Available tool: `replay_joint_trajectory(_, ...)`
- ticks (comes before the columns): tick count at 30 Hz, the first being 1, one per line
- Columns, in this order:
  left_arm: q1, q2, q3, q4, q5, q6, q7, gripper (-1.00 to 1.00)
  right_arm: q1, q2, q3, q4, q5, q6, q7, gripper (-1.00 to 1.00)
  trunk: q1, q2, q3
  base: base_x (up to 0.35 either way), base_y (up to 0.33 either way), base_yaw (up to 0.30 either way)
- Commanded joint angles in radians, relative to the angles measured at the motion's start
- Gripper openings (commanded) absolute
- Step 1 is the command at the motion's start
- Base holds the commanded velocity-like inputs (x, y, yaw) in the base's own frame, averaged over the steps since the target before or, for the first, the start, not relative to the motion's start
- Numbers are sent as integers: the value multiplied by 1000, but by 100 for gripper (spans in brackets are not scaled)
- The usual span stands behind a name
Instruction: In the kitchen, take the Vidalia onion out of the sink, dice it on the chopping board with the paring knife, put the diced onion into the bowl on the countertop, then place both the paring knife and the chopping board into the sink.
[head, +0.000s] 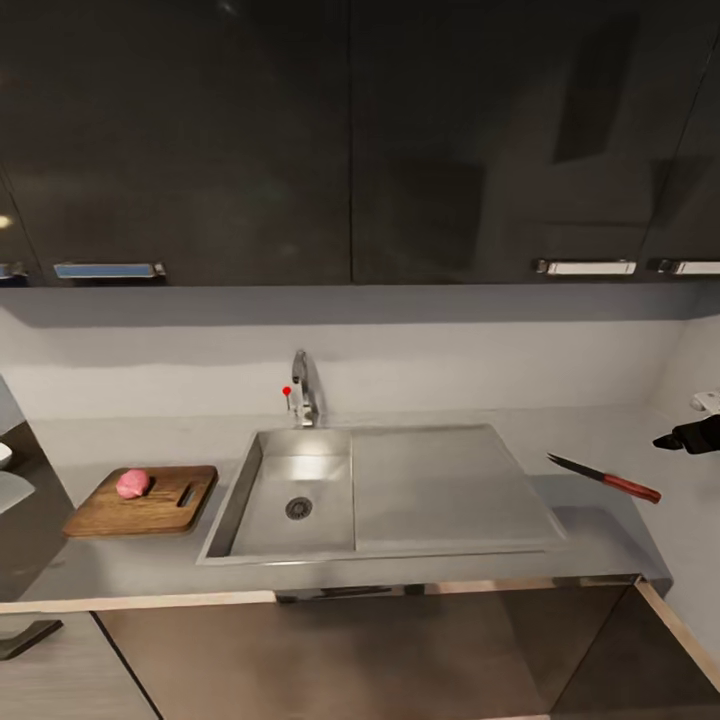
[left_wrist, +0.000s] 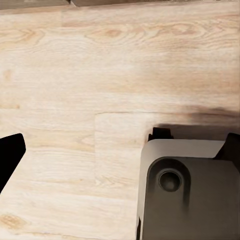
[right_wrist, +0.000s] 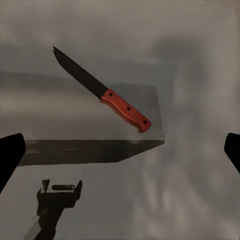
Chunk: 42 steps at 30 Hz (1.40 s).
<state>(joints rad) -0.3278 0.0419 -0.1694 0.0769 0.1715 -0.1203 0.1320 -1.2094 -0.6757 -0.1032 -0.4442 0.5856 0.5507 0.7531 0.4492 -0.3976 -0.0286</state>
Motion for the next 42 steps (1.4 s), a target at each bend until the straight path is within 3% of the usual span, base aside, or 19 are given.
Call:
replay_joint_trajectory(1,-2,-1,-9,4,10,-7,0,100,-1,1,-7,-1,10,3,8,100,1,-2,-2,52,-17,0)
replay_joint_trajectory(25,-2,1,-9,4,10,-7,0,100,-1,7,-6,42,8,-3,9,100,1,-2,-2,6,-2,-3)
replay_joint_trajectory(42,-2,1,-9,4,10,-7,0,100,-1,5,-7,62,8,-5,9,100,1,-2,14,0,0,-172)
